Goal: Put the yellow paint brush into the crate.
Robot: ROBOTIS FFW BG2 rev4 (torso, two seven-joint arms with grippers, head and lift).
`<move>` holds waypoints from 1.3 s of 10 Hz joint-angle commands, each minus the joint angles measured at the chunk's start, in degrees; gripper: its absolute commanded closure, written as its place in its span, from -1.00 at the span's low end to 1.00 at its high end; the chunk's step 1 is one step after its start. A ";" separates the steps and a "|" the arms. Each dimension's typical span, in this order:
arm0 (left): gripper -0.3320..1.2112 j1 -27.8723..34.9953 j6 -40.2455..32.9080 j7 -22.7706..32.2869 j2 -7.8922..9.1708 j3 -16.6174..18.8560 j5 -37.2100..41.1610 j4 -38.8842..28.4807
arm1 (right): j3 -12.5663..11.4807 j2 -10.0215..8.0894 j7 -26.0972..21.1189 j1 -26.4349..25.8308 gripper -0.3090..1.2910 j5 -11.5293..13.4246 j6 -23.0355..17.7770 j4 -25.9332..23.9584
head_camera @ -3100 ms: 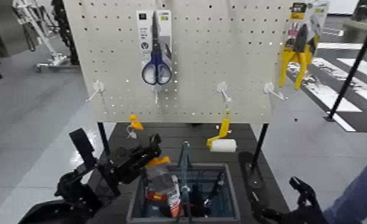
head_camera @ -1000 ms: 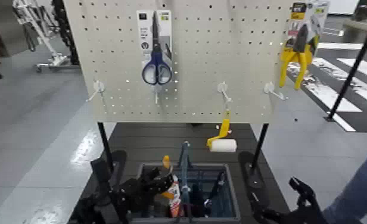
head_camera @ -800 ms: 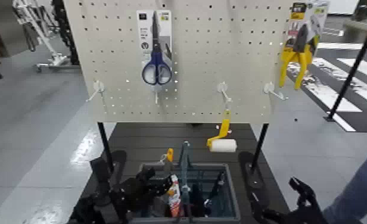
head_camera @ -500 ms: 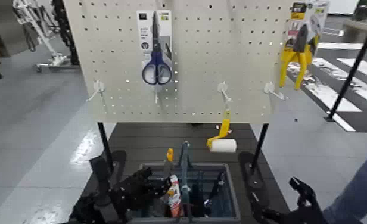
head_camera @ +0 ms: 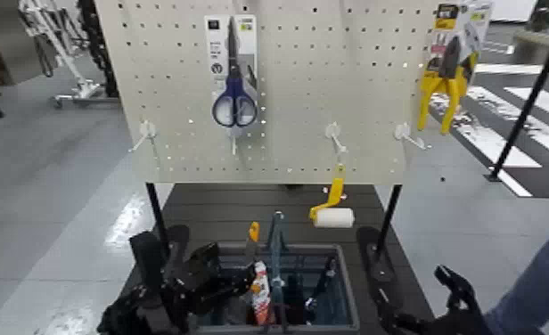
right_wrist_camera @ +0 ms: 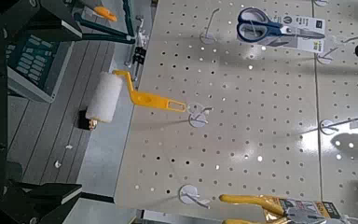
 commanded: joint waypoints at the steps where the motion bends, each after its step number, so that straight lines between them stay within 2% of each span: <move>1: -0.68 6.06 -3.86 7.28 0.62 -2.58 -5.04 -6.85 | -0.37 -0.01 0.00 0.42 -0.42 0.00 -0.16 -0.28; 4: -0.68 12.30 -9.66 15.63 -1.22 -3.11 -9.52 -10.37 | -0.98 -0.10 0.00 1.04 -0.42 0.00 -0.69 -0.37; 5: -0.68 14.67 -13.00 19.41 -2.45 -2.67 -9.79 -10.98 | -1.33 0.08 0.00 1.48 -0.42 0.00 -1.21 -0.37; 6: -0.68 16.78 -15.11 20.91 -4.30 -1.61 -10.93 -11.68 | -1.77 0.34 0.00 1.92 -0.42 -0.26 -1.48 -0.55; 8: -0.66 19.77 -19.15 23.81 -6.32 -1.00 -12.95 -13.18 | -2.12 0.43 0.00 2.27 -0.42 -0.35 -1.57 -0.81; 10: -0.62 21.27 -24.34 26.18 -7.02 -1.35 -14.88 -13.53 | -2.30 0.26 -0.26 2.62 -0.42 -0.35 -1.39 -1.25; 11: -0.55 22.85 -24.60 28.82 -7.11 -2.05 -15.06 -14.32 | -2.39 0.17 -0.53 2.79 -0.42 -0.09 -0.95 -1.69; 13: -0.55 23.02 -25.57 28.90 -6.85 -2.23 -15.59 -14.50 | -2.39 0.08 -0.61 2.97 -0.42 0.18 -0.60 -1.95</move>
